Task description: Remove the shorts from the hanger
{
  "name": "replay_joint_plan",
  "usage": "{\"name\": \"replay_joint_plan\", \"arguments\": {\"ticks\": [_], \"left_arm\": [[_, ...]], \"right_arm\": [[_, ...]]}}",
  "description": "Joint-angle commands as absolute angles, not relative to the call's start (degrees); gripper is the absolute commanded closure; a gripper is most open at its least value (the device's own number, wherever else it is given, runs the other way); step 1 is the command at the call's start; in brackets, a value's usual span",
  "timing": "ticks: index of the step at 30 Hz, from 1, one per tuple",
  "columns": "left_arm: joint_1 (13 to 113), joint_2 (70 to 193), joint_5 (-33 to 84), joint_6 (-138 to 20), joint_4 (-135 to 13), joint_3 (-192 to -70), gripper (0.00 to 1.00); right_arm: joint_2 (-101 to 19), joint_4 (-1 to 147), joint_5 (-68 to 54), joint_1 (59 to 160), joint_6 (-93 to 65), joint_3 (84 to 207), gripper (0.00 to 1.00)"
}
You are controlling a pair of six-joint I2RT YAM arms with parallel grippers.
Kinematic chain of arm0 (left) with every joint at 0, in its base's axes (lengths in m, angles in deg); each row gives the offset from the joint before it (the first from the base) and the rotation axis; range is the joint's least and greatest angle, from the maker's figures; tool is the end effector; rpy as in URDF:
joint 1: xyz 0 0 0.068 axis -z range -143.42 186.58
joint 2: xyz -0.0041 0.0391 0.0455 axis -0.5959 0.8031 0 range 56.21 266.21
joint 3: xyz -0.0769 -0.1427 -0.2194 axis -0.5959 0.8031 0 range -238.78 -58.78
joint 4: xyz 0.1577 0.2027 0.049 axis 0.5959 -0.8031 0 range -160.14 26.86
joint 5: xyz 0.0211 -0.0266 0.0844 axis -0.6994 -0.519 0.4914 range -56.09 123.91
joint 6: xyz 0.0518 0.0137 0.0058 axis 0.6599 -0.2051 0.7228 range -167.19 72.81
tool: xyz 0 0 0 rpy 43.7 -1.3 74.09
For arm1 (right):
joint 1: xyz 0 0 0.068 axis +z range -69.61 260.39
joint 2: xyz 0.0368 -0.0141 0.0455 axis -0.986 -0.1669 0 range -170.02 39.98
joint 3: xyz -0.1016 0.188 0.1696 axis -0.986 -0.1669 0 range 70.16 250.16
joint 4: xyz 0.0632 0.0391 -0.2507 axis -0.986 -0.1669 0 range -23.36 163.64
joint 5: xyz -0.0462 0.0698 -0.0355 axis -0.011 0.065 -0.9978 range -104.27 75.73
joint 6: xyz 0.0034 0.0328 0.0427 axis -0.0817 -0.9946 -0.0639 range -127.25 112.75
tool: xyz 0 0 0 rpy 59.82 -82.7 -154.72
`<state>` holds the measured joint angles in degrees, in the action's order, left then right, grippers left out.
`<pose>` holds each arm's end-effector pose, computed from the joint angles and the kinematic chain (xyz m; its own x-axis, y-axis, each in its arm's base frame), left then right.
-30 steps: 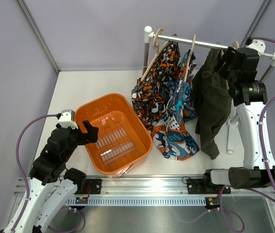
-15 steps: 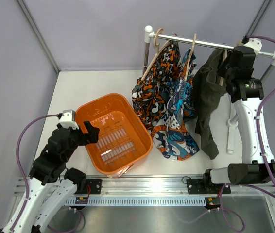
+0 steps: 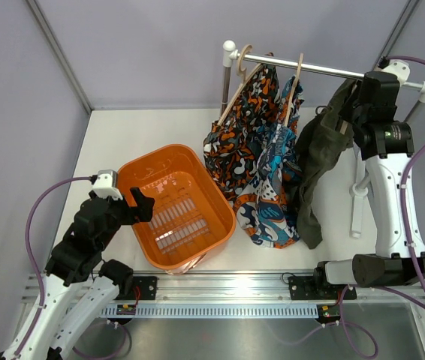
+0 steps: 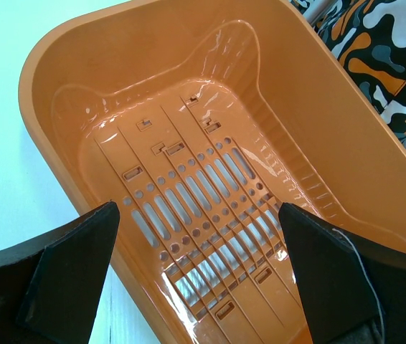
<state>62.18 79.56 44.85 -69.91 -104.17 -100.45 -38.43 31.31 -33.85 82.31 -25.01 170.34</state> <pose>0.0857 -0.0337 0.3101 -0.4240 -0.2172 -0.8793 0.1114 0.9509 -0.2886 0.2732 -0.0027 0.4809 -0.2482 0.2792 -0.9276 0.3756 0.9104 0.1735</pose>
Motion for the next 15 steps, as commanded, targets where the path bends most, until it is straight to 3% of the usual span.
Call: {"name": "replay_joint_plan", "arguments": {"ticks": [1,15], "left_arm": [[62.50,79.77,45.25,-69.69,-101.72,-102.11,0.01],[62.59,80.20,44.99,-69.69,-101.72,-102.11,0.01]], "right_arm": [[-32.89,29.61,-35.28,82.06,-25.71,175.36,1.00],[-18.82,18.01,-25.35,82.15,-25.53,173.70,1.00]]}}
